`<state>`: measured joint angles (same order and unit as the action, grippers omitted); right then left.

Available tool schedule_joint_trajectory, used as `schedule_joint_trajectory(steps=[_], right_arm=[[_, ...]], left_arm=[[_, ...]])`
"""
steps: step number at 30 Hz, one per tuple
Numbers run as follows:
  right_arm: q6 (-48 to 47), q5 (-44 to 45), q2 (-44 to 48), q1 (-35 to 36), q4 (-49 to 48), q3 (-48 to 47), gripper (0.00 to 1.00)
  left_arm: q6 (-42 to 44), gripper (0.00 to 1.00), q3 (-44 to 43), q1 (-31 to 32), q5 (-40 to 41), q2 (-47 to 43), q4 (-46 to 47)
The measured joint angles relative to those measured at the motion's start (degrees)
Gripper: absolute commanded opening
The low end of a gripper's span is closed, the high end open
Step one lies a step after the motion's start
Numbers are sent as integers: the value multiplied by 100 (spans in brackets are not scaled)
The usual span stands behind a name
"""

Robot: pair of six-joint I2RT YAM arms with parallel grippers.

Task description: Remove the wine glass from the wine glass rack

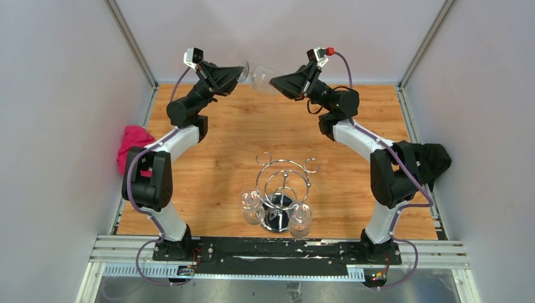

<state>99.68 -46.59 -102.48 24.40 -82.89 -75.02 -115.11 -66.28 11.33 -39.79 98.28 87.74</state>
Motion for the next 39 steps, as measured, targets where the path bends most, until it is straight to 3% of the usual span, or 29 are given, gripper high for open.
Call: schedule_joint_trajectory(steps=[13, 18, 29, 39], right_arm=[[125, 184, -24, 164, 107, -306, 11], [199, 181, -33, 330, 107, -479, 0], [448, 297, -192, 332, -26, -479, 0], [466, 271, -227, 352, -120, -479, 0]], left_arm=[[-129, 0, 90, -24, 267, -42, 17], [-195, 0, 90, 4, 393, 20, 24], [-212, 2, 98, -7, 431, 50, 17], [-4, 49, 61, -57, 221, 46, -20]])
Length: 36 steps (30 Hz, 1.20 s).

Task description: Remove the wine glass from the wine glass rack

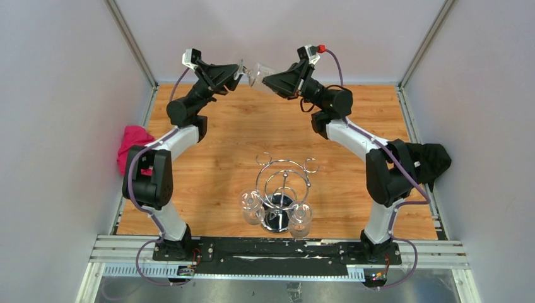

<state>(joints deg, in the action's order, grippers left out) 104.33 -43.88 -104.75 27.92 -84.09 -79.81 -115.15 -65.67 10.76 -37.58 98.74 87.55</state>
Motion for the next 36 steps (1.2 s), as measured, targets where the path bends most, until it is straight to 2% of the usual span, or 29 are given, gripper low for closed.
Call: schedule_joint_trajectory(steps=[3, 7, 17, 27, 29, 32, 36], right_arm=[[-90, -26, 59, 33, 46, 0, 0], [-223, -79, 188, 52, 168, 0, 0], [-997, -190, 920, 55, 1283, 275, 0], [-1547, -861, 1784, -153, 1974, 343, 0], [-1777, -960, 1926, -376, 2354, 343, 0], [-2455, -1034, 2133, -726, 3423, 313, 0], [-3738, -988, 2352, -1123, 5353, 46, 0]], left_arm=[[85, 56, -22, -20, -116, 0, 2], [109, 58, -103, -20, -214, 11, 7], [111, 58, -774, -216, -737, 391, 9], [118, 56, -1045, -330, -990, 1106, -63], [120, 55, -1108, -330, -1014, 1165, -68], [310, 55, -1202, -330, -1091, 1163, -232], [1261, 55, -1309, -330, -1255, 931, -1447]])
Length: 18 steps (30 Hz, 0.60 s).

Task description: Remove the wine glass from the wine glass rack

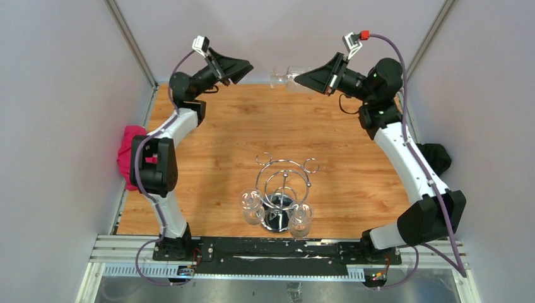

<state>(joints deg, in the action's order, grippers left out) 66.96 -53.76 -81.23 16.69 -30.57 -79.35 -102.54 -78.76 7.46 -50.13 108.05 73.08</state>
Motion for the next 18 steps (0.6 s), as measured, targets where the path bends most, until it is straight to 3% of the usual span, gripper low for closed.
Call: schedule_joint_trajectory(steps=[3, 4, 10, 15, 18], right_arm=[[-1150, 219, 125, -280, 1602, -407, 0], [-1244, 245, 138, -304, 1722, -437, 0], [-2920, 1010, 179, -654, 4183, -1270, 0], [-3893, 1823, -138, -796, 5681, -1996, 0], [-4345, 2376, -431, -855, 6354, -2341, 0]], left_arm=[[1204, 55, -289, 0, -44, -350, -1775], [1563, 55, -393, 0, -39, -470, -2269], [3298, 54, -962, 0, 184, -1023, -4559], [5351, 54, -2409, 85, 1373, -942, -7851], [6234, 54, -3001, 160, 2118, -903, -9191]])
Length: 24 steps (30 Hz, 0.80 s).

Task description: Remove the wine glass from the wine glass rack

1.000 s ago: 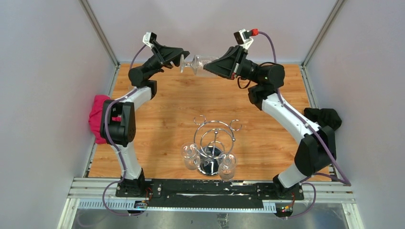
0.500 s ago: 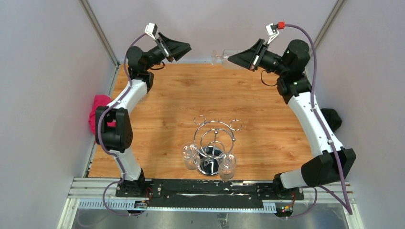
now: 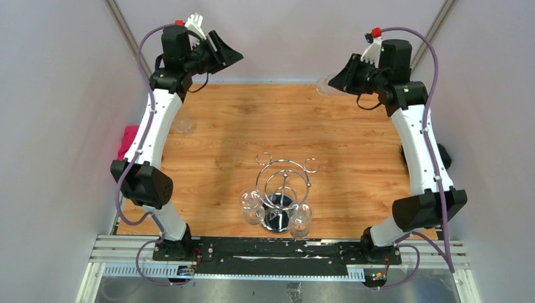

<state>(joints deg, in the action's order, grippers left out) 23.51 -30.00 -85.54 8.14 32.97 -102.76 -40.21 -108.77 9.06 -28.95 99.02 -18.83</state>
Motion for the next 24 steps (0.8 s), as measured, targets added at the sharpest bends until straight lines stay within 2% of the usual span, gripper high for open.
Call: schedule_joint_trajectory(steps=[3, 8, 17, 24], right_arm=[[-387, 623, -348, -33, 634, -302, 0], [-922, 1534, -1040, -59, 1475, -905, 0], [-1611, 2398, -2509, -136, 2406, -2275, 0], [-2000, 2457, -3624, -269, 2883, -3104, 0]], left_arm=[[623, 54, -245, 79, 669, 0, -942], [1185, 55, -184, 127, 1311, -9, -1790], [1738, 56, 575, 313, 1937, -448, -2225], [2199, 57, 1167, 601, 2433, -1434, -2253]])
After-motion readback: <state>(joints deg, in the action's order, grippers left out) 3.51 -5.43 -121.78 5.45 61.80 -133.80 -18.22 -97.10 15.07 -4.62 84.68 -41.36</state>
